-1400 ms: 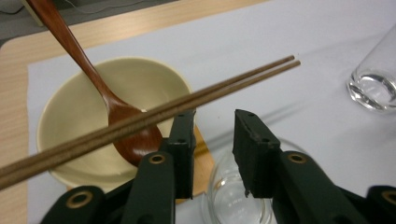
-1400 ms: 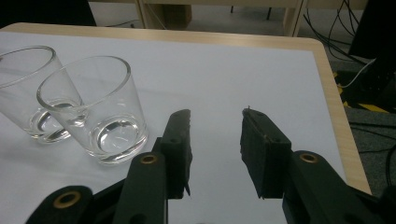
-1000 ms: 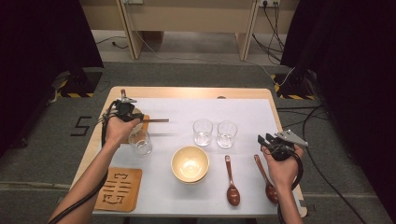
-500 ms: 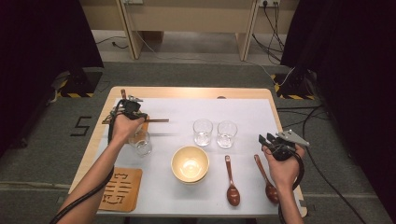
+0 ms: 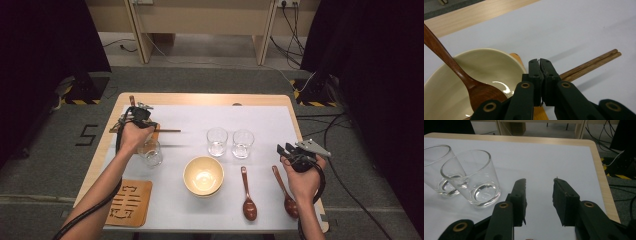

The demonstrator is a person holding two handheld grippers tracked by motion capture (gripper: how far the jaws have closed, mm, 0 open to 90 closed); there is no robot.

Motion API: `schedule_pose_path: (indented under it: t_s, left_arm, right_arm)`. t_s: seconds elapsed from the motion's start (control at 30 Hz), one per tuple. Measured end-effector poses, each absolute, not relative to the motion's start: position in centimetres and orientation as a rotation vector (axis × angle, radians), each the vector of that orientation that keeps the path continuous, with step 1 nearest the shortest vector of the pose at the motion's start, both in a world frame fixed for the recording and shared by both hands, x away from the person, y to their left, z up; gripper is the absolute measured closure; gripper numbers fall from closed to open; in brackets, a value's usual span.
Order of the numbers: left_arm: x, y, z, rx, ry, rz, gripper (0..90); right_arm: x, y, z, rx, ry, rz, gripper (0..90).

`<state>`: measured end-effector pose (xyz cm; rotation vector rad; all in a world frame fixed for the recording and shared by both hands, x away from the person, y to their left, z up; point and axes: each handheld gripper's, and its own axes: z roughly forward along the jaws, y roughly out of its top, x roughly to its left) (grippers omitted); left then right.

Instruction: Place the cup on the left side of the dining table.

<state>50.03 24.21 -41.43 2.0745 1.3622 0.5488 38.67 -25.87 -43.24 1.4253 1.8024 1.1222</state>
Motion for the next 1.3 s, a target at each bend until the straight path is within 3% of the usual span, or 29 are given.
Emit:
schedule_pose_path:
  t_s: [0.47, 1.3]
  left_arm:
    - [49.5, 24.6, -40.8, 2.029, 1.357, 0.592, 81.2]
    - [45.4, 26.3, -39.2, 1.913, 1.351, 0.63, 67.3]
  right_arm:
    - [38.7, -25.8, -43.3, 1.424, 1.8, 1.123, 63.5]
    - [38.6, -25.8, -43.3, 1.435, 1.803, 1.116, 62.9]
